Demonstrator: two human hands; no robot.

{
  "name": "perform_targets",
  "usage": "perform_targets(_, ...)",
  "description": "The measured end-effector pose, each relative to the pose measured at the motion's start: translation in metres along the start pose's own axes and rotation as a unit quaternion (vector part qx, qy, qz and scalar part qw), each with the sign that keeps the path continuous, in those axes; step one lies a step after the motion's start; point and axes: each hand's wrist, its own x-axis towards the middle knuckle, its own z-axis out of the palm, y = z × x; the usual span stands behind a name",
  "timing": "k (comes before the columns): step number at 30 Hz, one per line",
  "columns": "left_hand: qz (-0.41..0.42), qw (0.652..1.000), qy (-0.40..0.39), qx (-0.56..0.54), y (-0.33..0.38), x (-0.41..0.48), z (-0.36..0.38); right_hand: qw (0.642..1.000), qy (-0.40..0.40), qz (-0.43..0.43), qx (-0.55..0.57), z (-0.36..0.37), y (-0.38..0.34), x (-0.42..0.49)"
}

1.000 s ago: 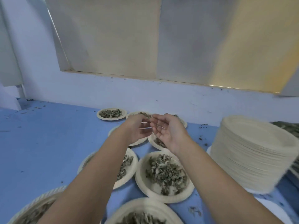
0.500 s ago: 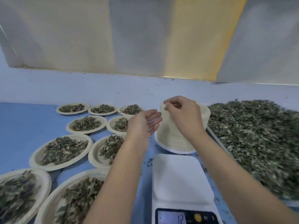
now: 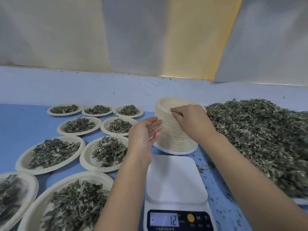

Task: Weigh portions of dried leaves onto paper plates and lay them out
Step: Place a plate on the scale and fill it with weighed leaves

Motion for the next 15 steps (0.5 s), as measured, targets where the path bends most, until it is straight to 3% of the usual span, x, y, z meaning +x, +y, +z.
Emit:
perform_targets(5, -0.014, 1.0, -0.013, 0.002, -0.004, -0.001, 0.002, 0.998, -0.003, -0.026, -0.05, 0.007, 0.001, 0.001)
perform_targets(15, -0.018, 0.999, -0.011, 0.024, -0.012, 0.001, 0.006, 0.987, 0.144, -0.07, -0.018, 0.019, 0.006, 0.001)
